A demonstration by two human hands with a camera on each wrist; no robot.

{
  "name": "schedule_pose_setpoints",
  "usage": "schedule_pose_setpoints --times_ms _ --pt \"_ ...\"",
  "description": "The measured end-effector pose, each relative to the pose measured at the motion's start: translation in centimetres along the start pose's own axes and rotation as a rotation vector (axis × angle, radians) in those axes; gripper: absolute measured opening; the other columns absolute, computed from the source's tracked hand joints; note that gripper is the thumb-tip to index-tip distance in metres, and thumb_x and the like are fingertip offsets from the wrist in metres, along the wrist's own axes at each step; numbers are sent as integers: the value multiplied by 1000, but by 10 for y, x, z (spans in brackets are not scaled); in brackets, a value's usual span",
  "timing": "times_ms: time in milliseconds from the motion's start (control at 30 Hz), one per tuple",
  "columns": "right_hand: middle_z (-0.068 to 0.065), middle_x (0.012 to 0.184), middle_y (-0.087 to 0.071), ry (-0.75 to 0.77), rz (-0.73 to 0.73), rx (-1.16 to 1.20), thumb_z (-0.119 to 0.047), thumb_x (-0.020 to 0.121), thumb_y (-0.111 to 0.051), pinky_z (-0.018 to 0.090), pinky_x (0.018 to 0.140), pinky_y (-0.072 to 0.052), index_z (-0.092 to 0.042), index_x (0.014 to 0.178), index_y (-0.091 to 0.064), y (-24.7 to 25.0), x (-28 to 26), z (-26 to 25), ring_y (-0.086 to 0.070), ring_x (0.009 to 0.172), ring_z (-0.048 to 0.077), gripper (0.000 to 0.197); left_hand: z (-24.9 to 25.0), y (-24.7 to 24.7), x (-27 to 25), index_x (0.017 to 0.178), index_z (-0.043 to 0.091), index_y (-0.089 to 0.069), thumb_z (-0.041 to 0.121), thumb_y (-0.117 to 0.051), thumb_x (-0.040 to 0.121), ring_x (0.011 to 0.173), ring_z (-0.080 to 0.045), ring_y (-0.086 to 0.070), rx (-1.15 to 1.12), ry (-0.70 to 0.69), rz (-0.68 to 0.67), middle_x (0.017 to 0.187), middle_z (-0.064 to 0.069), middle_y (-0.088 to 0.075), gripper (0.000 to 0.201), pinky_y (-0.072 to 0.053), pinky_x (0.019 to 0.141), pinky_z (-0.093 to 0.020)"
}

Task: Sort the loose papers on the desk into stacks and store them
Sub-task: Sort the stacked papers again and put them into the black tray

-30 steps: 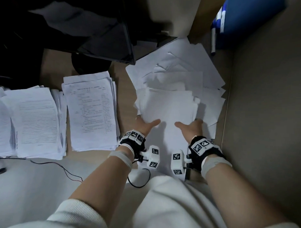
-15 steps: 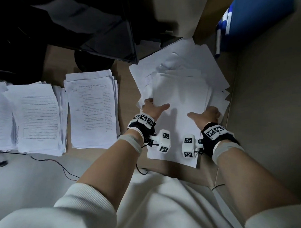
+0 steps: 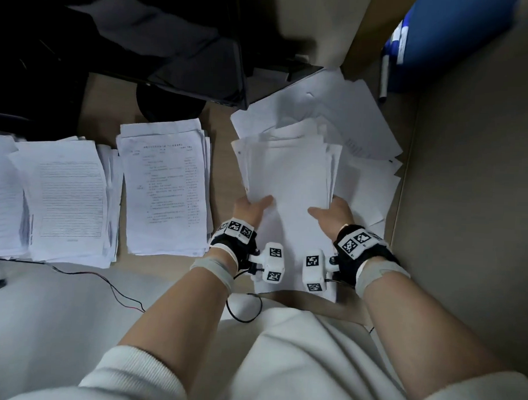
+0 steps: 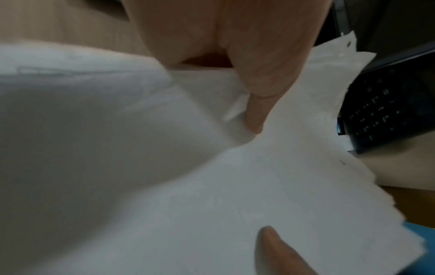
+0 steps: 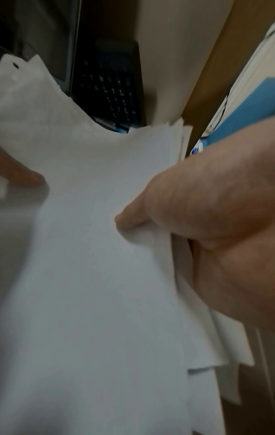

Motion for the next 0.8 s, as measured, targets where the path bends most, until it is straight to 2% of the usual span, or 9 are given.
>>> schedule_pose_setpoints --times_ms 100,133,233,367,467,567,633,733,800 --pt "5 108 -64 109 118 -159 -33 90 -61 33 88 -44 -10 104 -65 25 13 -11 -59 105 30 28 10 -8 -4 130 0 -60 25 -68 92 112 -29 -65 -27 -9 -21 126 -16 -67 46 -44 80 -26" --pt "10 122 -60 128 136 -260 -38 89 -59 38 94 -42 -11 105 -66 32 20 -13 -52 117 34 32 15 -11 -5 130 0 -60 25 -67 93 113 -29 -64 -21 -20 -22 126 -15 -67 46 -42 79 -24" --pt "15 148 -39 35 112 -469 -49 86 -59 47 109 -35 -16 115 -66 41 40 -9 -34 134 38 45 24 -22 -7 124 1 -63 24 -70 90 108 -29 -66 -38 -13 -37 115 -13 -69 42 -49 83 -28" --pt "20 141 -40 -75 85 -395 -40 89 -64 42 105 -42 -8 125 -58 44 49 3 -44 125 41 48 29 -33 -6 119 3 -66 22 -77 83 100 -26 -69 -124 -28 -42 107 -10 -71 42 -54 92 -35" --pt "17 138 -50 -148 51 -368 -42 88 -65 47 107 -39 -9 135 -47 39 45 15 -43 129 40 59 31 -37 -4 128 5 -61 37 -83 67 106 -25 -66 -107 -25 -51 121 -9 -69 72 -52 99 -38" --pt "17 143 -46 -201 30 -131 -38 83 -75 43 105 -41 -8 144 -29 26 41 22 -46 129 37 83 32 -34 1 124 8 -62 24 -84 72 104 -30 -68 -181 -9 -90 116 -11 -71 59 -54 97 -49" --pt "10 137 -48 -192 67 42 -31 77 -83 38 100 -44 -9 145 -22 20 40 25 -51 121 29 93 34 -28 -2 127 8 -56 25 -86 69 104 -30 -67 -181 -3 -81 118 -10 -69 67 -54 96 -49" --pt "-3 128 -52 -193 51 104 -49 56 -92 38 101 -46 -20 142 -35 11 46 28 -53 117 20 108 29 -22 -4 134 6 -41 21 -85 73 102 -25 -63 -151 -27 -60 117 -5 -62 77 -52 90 -36" --pt "-4 116 -64 -182 -2 32 -63 42 -88 41 99 -50 -29 123 -56 10 45 24 -58 116 25 94 21 -19 -4 135 7 -41 19 -84 77 99 -25 -64 -161 -29 -48 109 -3 -63 73 -53 90 -37"
Point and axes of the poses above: each hand's wrist, its own x-axis towards the middle knuckle, its own y-axis out of the back of the hand, z = x × y, the point moved 4 cm from there along x, towards the middle knuckle
